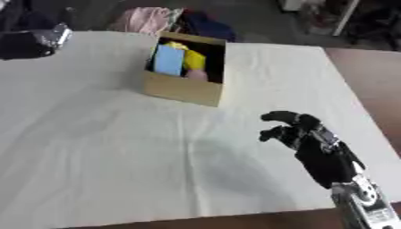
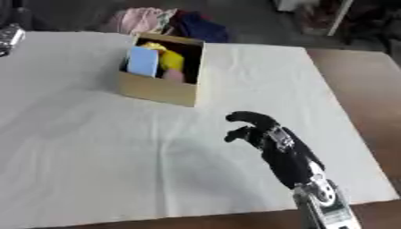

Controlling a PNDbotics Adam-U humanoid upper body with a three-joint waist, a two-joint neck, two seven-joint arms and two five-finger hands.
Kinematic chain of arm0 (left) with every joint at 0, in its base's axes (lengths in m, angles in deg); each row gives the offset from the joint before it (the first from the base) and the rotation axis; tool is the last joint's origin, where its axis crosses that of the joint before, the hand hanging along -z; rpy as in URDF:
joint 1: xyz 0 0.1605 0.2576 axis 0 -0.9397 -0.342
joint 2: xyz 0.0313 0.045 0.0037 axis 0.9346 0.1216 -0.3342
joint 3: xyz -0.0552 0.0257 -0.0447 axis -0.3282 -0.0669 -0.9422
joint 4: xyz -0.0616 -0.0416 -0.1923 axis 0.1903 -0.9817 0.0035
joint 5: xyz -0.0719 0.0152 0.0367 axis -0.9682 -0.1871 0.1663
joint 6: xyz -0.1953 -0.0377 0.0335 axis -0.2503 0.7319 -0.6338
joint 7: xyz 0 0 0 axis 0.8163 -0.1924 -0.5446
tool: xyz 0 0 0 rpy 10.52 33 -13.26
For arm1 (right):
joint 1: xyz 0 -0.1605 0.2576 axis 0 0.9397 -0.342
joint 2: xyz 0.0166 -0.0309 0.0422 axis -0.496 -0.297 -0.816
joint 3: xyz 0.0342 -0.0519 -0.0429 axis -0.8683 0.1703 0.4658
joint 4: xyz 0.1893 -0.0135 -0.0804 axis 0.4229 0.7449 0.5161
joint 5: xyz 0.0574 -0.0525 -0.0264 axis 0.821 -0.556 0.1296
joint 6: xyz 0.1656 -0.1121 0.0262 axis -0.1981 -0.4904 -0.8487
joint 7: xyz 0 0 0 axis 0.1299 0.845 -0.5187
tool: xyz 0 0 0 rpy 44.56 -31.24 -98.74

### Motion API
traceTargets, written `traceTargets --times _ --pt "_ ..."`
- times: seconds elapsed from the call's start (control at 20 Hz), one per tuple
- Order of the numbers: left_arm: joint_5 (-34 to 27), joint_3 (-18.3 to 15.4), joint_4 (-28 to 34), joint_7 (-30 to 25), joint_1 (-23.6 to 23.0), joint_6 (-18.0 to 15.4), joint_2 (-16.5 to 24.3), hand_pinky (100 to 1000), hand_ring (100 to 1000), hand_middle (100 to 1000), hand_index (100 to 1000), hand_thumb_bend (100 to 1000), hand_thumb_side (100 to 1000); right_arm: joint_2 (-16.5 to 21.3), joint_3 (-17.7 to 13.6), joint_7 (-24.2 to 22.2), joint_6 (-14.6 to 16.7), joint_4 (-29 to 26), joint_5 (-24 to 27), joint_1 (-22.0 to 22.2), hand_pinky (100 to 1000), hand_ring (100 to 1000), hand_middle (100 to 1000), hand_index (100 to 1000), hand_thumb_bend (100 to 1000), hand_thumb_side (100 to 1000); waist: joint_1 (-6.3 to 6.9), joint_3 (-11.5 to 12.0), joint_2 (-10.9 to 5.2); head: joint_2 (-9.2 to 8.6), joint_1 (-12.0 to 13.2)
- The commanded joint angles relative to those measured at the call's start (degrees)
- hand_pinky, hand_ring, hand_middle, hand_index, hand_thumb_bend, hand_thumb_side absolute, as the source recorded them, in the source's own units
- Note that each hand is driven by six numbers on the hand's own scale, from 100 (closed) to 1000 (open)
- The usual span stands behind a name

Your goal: Pick up objects on the table and place them in the box.

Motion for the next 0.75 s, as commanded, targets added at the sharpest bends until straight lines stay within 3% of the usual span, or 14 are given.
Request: traceTargets --times 0.05,0.35,0.75 --pt "-4.8 -4.0 6.9 0.7 -4.8 1.6 -2.5 696 685 752 854 100 550 1.3 -0.7 0.7 0.2 -0.8 -0.4 -0.4 839 657 799 840 100 946 0.59 0.5 -1.78 0.62 -0.9" --pt "-5.6 -7.2 9.8 -1.4 -13.9 5.1 -13.4 678 670 737 848 100 600 1.5 -1.1 2.7 0.5 -0.8 0.0 0.0 834 650 791 848 100 935 0.46 2.3 -2.24 2.39 -1.7" --pt "-5.9 -8.1 8.7 -5.0 -16.0 7.5 -22.6 668 655 718 834 100 647 1.5 -1.7 4.8 0.5 -0.9 0.1 0.4 832 644 785 856 100 927 0.69 3.5 -2.47 2.95 -2.9"
